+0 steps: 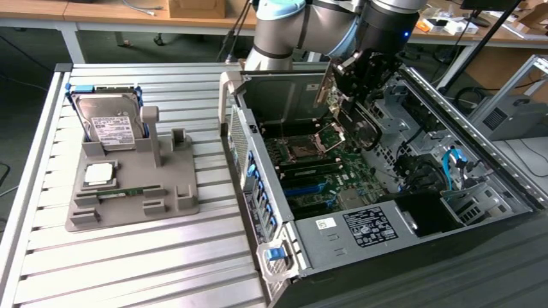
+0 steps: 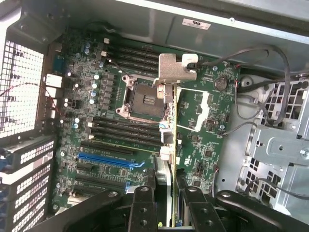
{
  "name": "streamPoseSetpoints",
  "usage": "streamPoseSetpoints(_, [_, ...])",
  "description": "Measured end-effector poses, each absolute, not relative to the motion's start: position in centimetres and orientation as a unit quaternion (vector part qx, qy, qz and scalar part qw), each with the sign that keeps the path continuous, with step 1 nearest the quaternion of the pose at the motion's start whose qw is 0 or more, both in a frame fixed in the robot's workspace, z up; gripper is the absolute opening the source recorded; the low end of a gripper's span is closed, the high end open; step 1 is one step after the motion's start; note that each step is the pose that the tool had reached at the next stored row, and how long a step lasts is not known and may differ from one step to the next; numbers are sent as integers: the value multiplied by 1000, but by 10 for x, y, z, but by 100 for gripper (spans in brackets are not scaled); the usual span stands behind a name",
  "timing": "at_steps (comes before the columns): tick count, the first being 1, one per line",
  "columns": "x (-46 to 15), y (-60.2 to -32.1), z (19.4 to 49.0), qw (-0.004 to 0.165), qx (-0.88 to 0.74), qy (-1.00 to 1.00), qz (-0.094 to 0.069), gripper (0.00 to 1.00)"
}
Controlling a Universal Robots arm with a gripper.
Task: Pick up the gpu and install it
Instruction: 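Insert the gpu into the slot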
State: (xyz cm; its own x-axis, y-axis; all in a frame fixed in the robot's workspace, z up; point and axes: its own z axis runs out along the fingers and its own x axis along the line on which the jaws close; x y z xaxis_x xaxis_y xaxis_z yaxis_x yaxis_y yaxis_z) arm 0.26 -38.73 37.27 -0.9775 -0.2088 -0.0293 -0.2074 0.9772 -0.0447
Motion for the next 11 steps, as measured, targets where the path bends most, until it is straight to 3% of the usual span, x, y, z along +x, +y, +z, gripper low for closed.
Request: streamPoseSetpoints(11, [3, -387, 373, 18, -147, 989, -20, 27])
